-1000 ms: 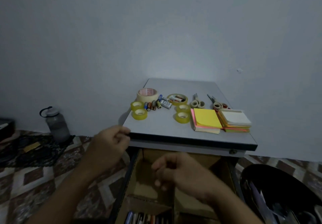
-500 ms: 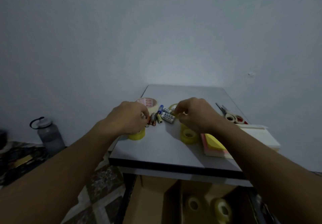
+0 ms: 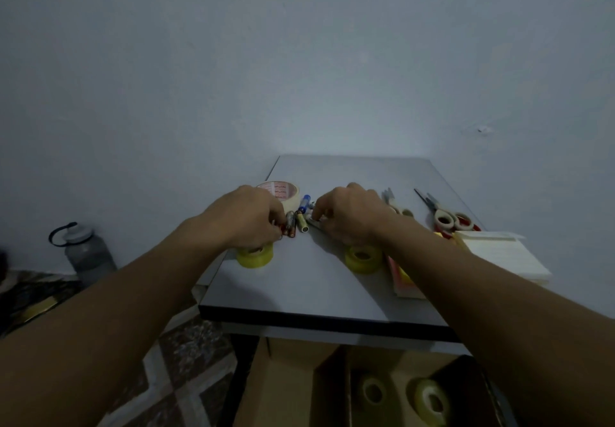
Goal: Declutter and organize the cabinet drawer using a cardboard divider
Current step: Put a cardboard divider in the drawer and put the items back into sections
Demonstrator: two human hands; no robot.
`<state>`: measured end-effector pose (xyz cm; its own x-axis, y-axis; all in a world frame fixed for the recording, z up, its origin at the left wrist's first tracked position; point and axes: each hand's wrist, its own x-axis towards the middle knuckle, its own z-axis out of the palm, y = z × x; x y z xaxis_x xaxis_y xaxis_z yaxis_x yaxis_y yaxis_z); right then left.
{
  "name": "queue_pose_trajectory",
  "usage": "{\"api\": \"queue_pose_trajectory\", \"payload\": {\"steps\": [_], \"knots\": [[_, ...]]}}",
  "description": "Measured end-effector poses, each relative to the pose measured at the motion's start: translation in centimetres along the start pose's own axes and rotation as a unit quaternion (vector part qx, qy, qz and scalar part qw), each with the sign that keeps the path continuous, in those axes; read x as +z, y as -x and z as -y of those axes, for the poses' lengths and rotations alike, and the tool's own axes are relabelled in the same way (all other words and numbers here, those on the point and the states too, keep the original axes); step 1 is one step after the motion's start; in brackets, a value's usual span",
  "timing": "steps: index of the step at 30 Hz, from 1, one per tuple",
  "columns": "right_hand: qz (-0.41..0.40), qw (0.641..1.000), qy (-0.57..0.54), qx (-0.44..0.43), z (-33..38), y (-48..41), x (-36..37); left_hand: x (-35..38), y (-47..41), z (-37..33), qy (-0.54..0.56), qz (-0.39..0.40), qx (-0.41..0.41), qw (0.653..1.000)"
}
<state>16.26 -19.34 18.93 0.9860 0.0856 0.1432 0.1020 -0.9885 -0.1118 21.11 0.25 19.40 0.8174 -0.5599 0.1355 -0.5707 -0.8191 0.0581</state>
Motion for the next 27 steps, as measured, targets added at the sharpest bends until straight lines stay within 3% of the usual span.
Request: {"api": "queue_pose_trajectory", "payload": {"steps": [16, 27], "knots": [[0.014, 0.999, 0.034, 0.017, 1.1, 1.7, -0.8, 0.7, 0.2, -1.0, 0.059, -0.030, 0.028, 0.997], [-0.001, 0.999, 0.024, 0.030, 0.6, 2.2, -0.8, 1.4, 0.8, -1.6, 0.014, -0.055, 0.061, 0.997]]}}
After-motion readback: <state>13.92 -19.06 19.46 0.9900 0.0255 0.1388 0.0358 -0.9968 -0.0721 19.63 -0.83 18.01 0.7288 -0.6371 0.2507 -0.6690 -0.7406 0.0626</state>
